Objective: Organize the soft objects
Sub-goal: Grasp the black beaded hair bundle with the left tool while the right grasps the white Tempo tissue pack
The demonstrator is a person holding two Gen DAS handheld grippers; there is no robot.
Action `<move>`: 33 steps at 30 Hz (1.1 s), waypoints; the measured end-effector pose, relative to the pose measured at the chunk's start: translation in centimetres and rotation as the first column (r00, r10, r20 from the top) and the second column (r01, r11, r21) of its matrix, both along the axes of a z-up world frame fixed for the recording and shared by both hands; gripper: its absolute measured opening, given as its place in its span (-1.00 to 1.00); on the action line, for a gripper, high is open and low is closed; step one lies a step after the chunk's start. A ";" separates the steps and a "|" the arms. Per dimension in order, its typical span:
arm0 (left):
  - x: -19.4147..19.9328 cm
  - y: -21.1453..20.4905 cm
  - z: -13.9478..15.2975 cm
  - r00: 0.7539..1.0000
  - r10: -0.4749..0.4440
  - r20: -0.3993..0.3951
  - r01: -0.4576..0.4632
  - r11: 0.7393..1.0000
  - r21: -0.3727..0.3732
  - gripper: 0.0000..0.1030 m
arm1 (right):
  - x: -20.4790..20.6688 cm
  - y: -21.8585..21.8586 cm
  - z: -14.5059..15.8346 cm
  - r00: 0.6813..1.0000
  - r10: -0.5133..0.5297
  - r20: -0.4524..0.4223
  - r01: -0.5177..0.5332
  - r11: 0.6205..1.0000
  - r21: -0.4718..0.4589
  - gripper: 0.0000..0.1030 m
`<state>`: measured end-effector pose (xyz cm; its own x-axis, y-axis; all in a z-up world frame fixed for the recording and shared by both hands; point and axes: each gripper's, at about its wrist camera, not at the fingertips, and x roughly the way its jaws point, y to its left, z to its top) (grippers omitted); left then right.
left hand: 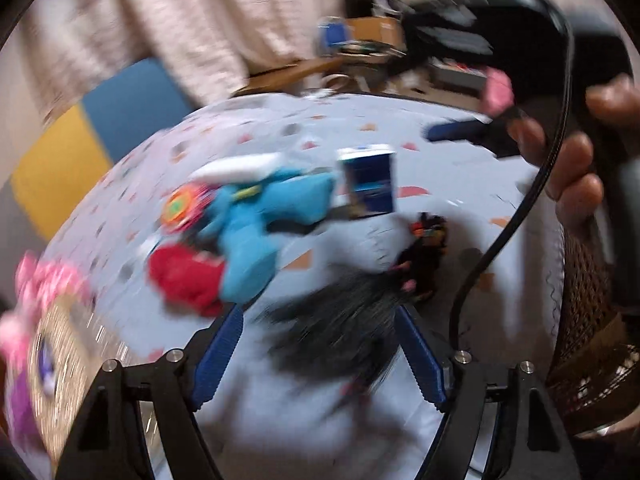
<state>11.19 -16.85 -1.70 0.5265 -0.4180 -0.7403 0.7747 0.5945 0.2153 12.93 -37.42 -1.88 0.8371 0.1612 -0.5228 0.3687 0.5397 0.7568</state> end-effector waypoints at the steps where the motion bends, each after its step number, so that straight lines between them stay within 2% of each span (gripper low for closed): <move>1: 0.0 -1.3 -0.4 0.999 -0.040 0.008 0.040 0.999 0.017 0.53 | 0.0 -0.1 0.0 1.000 0.000 0.003 0.000 1.000 0.006 0.38; 5: 0.0 -4.9 -2.0 0.986 -0.167 -0.018 0.168 0.984 0.051 0.53 | -0.3 -0.6 -0.3 1.000 -0.017 0.017 0.017 0.999 0.040 0.39; 7: -0.1 -6.2 -2.9 0.979 -0.201 -0.030 0.203 0.977 0.068 0.53 | -0.3 -0.7 -0.4 1.000 -0.018 0.018 0.018 0.999 0.047 0.42; 9: 0.3 -6.8 -3.8 0.979 -0.197 -0.043 0.200 0.977 0.078 0.50 | -0.2 -0.7 -0.5 1.000 -0.012 0.018 0.011 0.998 0.056 0.42; 10: 0.7 -7.0 -4.3 0.981 -0.183 -0.070 0.188 0.980 0.070 0.43 | -0.1 -0.7 -0.5 1.000 -0.011 0.018 0.010 0.998 0.058 0.42; 11: 1.1 -6.8 -4.8 0.980 -0.166 -0.112 0.174 0.983 0.058 0.03 | -0.1 -0.8 -0.6 1.000 -0.012 0.014 0.011 0.998 0.057 0.42; 12: 1.4 -6.6 -5.2 0.976 -0.152 -0.156 0.160 0.986 0.044 -0.20 | -0.1 -0.8 -0.6 1.000 -0.013 0.010 0.012 0.998 0.059 0.42; 13: 1.9 -5.9 -5.4 0.968 -0.125 -0.218 0.127 0.992 -0.006 -0.25 | 0.0 -0.8 -0.7 1.000 -0.012 0.008 0.011 0.998 0.061 0.42; 17: 1.9 -2.8 -5.3 0.966 -0.010 -0.257 -0.005 0.998 -0.056 -0.30 | 0.3 -0.6 -1.0 1.000 -0.003 -0.019 0.004 0.999 0.049 0.42; 20: 1.4 0.6 -5.3 0.948 0.100 -0.301 -0.132 0.987 -0.088 -0.30 | 0.6 -0.3 -1.1 0.999 0.007 -0.045 -0.005 0.999 0.037 0.42; 23: 0.3 4.3 -5.3 0.921 0.214 -0.325 -0.261 0.960 -0.106 -0.29 | 1.3 0.2 -1.5 0.996 0.039 -0.083 -0.037 0.999 0.031 0.42; 25: -0.6 6.9 -5.4 0.896 0.287 -0.340 -0.346 0.929 -0.128 -0.29 | 1.6 0.7 -1.6 0.993 0.059 -0.100 -0.057 0.998 0.019 0.46; 27: -1.2 8.4 -5.4 0.882 0.319 -0.346 -0.389 0.909 -0.152 -0.27 | 1.9 1.3 -1.5 0.989 0.061 -0.133 -0.066 0.997 -0.033 0.48; 30: -2.7 10.4 -5.7 0.878 0.352 -0.324 -0.426 0.883 -0.197 -0.27 | 2.3 1.9 -1.3 0.982 0.041 -0.185 -0.064 0.991 -0.120 0.57; 33: -3.2 11.1 -6.0 0.879 0.361 -0.312 -0.434 0.877 -0.207 -0.27 | 3.3 2.5 -1.4 0.964 0.020 -0.265 -0.077 0.975 -0.208 0.58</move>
